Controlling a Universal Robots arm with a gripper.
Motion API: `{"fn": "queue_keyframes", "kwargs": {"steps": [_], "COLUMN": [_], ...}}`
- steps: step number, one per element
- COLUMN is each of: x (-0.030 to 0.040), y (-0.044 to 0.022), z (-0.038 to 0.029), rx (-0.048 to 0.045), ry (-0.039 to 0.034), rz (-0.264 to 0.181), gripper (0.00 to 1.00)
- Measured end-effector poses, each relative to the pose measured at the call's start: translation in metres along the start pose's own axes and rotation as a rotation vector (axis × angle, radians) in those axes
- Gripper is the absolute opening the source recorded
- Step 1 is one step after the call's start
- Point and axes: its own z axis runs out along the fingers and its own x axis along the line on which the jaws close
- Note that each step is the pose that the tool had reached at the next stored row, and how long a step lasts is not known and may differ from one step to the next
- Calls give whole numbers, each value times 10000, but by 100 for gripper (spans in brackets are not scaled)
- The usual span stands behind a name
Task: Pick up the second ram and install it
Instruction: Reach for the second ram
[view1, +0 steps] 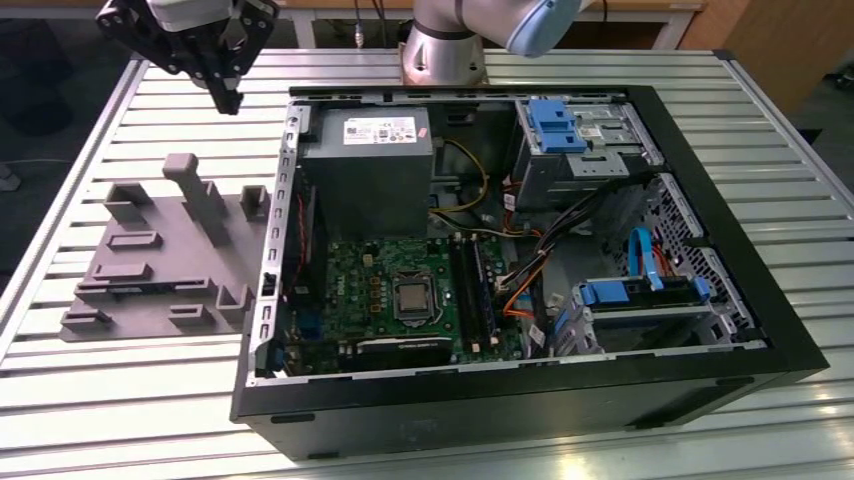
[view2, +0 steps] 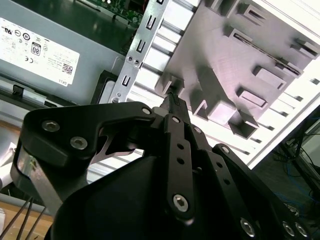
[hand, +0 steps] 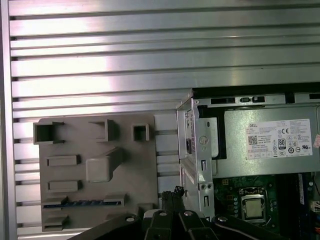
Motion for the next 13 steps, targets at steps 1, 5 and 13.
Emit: {"fn": "queue_keyframes", "kwargs": {"steps": [1,5,13], "x": [3,14,63], "y": [0,-1,-5], "z": [0,0,-2], "rx": [0,-1,0], "ry": [-1,0,0], "rz": [0,0,1], "gripper": [11,11,11]}}
